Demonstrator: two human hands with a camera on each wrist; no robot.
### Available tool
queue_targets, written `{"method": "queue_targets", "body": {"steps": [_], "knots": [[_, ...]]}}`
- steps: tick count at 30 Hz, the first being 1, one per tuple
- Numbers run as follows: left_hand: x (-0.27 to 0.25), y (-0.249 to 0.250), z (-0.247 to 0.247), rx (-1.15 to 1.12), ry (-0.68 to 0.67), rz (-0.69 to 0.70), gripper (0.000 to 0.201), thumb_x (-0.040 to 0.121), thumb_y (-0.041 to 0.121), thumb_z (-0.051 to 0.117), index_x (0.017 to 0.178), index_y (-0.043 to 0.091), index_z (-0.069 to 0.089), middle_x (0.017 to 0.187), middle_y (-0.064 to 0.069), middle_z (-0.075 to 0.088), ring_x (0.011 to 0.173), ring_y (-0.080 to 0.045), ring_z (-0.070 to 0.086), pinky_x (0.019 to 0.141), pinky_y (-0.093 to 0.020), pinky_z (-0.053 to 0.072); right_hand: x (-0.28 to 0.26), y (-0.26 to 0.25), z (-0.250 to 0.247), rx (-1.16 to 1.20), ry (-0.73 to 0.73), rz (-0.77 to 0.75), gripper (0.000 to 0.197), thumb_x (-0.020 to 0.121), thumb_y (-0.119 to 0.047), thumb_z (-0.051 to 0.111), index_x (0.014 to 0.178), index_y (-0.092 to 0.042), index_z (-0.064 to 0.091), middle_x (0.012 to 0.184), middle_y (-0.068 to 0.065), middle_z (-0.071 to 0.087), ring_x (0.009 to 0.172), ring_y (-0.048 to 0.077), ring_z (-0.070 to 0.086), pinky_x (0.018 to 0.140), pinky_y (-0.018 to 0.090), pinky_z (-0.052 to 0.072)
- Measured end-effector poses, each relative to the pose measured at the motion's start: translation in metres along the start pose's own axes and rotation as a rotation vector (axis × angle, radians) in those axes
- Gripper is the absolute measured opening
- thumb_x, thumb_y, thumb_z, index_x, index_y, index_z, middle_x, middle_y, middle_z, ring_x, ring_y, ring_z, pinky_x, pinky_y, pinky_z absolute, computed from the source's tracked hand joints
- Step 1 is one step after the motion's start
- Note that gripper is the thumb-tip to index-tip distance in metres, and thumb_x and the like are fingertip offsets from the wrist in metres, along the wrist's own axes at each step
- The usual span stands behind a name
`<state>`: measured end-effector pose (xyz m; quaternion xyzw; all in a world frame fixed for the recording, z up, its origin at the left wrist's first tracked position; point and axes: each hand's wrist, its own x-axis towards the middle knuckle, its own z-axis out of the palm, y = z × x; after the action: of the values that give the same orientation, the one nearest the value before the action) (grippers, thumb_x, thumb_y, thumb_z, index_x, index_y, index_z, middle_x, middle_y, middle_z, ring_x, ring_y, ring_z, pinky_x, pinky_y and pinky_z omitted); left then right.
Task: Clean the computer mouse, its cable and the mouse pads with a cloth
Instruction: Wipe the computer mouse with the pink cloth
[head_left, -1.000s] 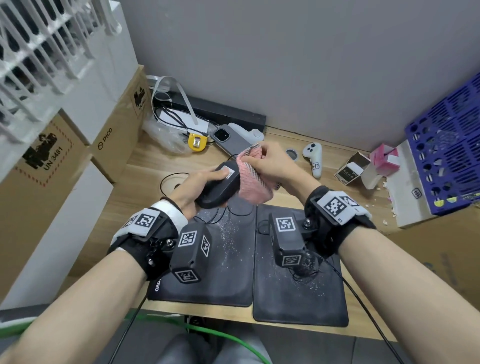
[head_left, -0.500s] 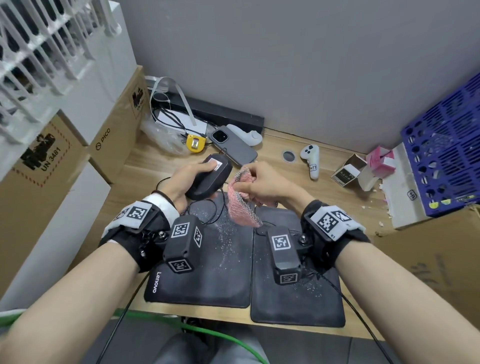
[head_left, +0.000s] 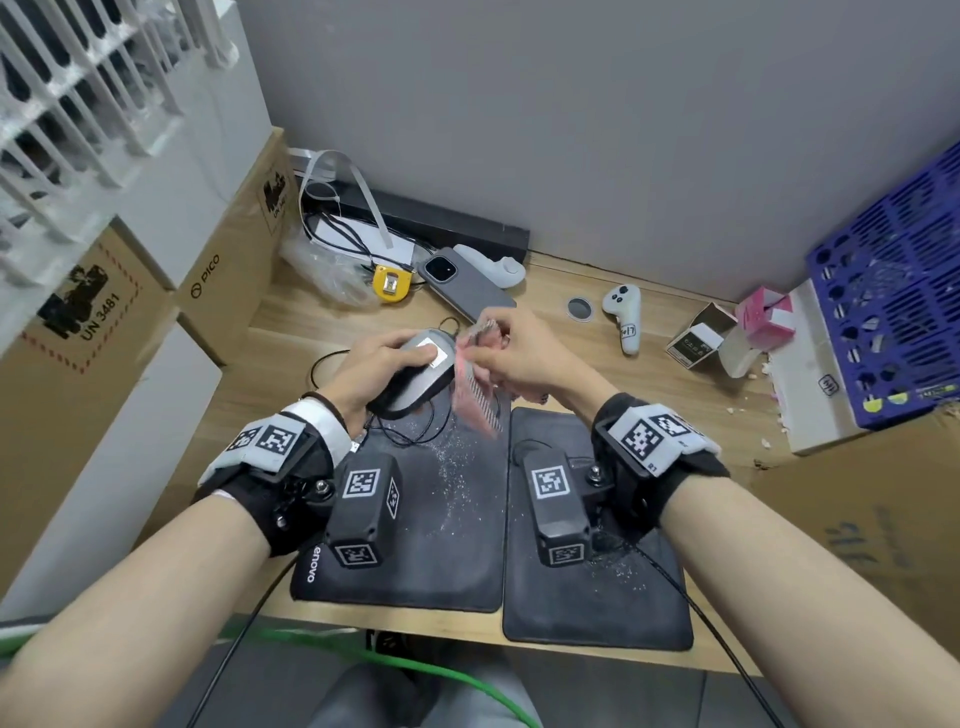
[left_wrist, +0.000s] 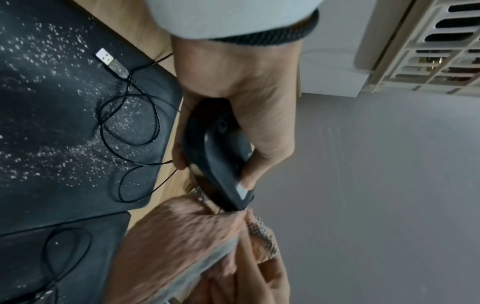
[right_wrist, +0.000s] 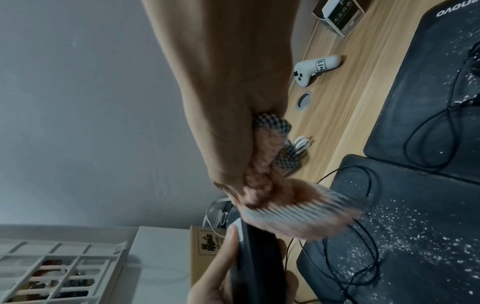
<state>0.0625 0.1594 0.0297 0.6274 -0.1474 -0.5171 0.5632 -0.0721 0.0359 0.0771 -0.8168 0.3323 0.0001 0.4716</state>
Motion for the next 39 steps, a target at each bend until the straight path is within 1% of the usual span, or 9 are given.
{"method": "queue_targets", "body": {"steps": [3, 7, 10, 14, 20, 23, 28, 35, 39], "knots": [[0.0, 0.001, -0.003, -0.071, 0.042, -0.013, 0.023, 0.088, 0.019, 0.064, 0.11, 0.016, 0.067, 0.09, -0.011, 0.069, 0.068, -0.022, 0.066, 0.048, -0.028, 0.055, -0.005, 0.005, 0.003, -0.139, -0.127, -0.016, 0.02, 0.085, -0.011, 0.068, 0.071, -0.016, 0.056, 0.064, -0.002, 0.06, 0.052, 0.006, 0.057, 0.052, 0.023, 0.047], [0.0, 0.002, -0.004, -0.046, 0.02, -0.01, 0.025, 0.087, 0.02, 0.065, 0.111, 0.013, 0.067, 0.087, -0.011, 0.069, 0.065, -0.02, 0.066, 0.05, -0.028, 0.055, -0.003, 0.008, -0.002, 0.041, 0.108, 0.055, 0.012, 0.088, -0.011, 0.064, 0.091, 0.001, 0.06, 0.077, 0.014, 0.066, 0.051, 0.008, 0.055, 0.043, 0.017, 0.042], [-0.002, 0.0, -0.002, -0.009, -0.035, -0.002, 0.022, 0.087, 0.02, 0.066, 0.109, 0.014, 0.068, 0.086, -0.01, 0.069, 0.067, -0.023, 0.065, 0.052, -0.03, 0.055, 0.006, 0.006, -0.004, 0.118, 0.27, 0.046, 0.01, 0.089, -0.017, 0.064, 0.083, -0.013, 0.057, 0.072, 0.003, 0.062, 0.056, 0.014, 0.055, 0.048, 0.024, 0.045], [0.0, -0.001, 0.004, -0.004, -0.017, 0.024, 0.019, 0.087, 0.018, 0.066, 0.105, 0.013, 0.069, 0.084, -0.011, 0.068, 0.063, -0.023, 0.063, 0.05, -0.031, 0.053, 0.011, 0.008, 0.015, 0.143, 0.295, 0.063, 0.016, 0.088, -0.026, 0.067, 0.087, -0.01, 0.061, 0.079, 0.005, 0.067, 0.074, 0.023, 0.064, 0.074, 0.04, 0.054], [0.006, -0.013, -0.001, -0.079, 0.07, -0.013, 0.025, 0.088, 0.023, 0.065, 0.113, 0.016, 0.067, 0.101, -0.017, 0.069, 0.077, -0.028, 0.066, 0.054, -0.033, 0.056, -0.008, 0.018, 0.01, 0.075, 0.12, 0.011, 0.021, 0.085, -0.016, 0.07, 0.089, 0.002, 0.061, 0.067, 0.002, 0.061, 0.056, 0.009, 0.056, 0.055, 0.021, 0.044], [0.009, -0.013, 0.003, -0.175, 0.108, -0.04, 0.026, 0.089, 0.025, 0.063, 0.113, 0.015, 0.066, 0.099, -0.014, 0.069, 0.072, -0.025, 0.065, 0.056, -0.031, 0.057, -0.011, 0.021, 0.015, 0.15, 0.165, 0.041, 0.02, 0.087, -0.017, 0.068, 0.095, 0.0, 0.062, 0.079, 0.016, 0.069, 0.058, 0.018, 0.061, 0.051, 0.028, 0.046], [0.012, -0.016, 0.016, -0.214, 0.054, -0.002, 0.031, 0.091, 0.027, 0.063, 0.119, 0.015, 0.064, 0.109, -0.009, 0.07, 0.092, -0.023, 0.064, 0.078, -0.033, 0.052, -0.001, 0.02, 0.027, 0.192, 0.341, 0.07, 0.019, 0.086, -0.033, 0.067, 0.089, -0.015, 0.063, 0.081, 0.005, 0.072, 0.078, 0.025, 0.069, 0.075, 0.048, 0.057], [0.02, 0.004, 0.02, -0.345, 0.111, 0.064, 0.02, 0.096, 0.03, 0.054, 0.115, 0.024, 0.058, 0.093, -0.004, 0.064, 0.074, -0.018, 0.06, 0.055, -0.023, 0.05, -0.027, 0.013, 0.047, 0.237, 0.102, -0.07, 0.007, 0.088, -0.013, 0.065, 0.086, -0.007, 0.063, 0.066, 0.005, 0.064, 0.047, 0.016, 0.056, 0.045, 0.027, 0.045], [0.022, 0.017, 0.025, -0.458, 0.168, 0.107, 0.027, 0.097, 0.028, 0.055, 0.123, 0.021, 0.052, 0.106, -0.008, 0.062, 0.081, -0.022, 0.061, 0.055, -0.028, 0.052, -0.033, 0.017, 0.069, 0.164, 0.043, -0.027, 0.011, 0.084, -0.019, 0.068, 0.086, -0.008, 0.067, 0.062, 0.001, 0.063, 0.051, 0.016, 0.054, 0.052, 0.029, 0.045]]}}
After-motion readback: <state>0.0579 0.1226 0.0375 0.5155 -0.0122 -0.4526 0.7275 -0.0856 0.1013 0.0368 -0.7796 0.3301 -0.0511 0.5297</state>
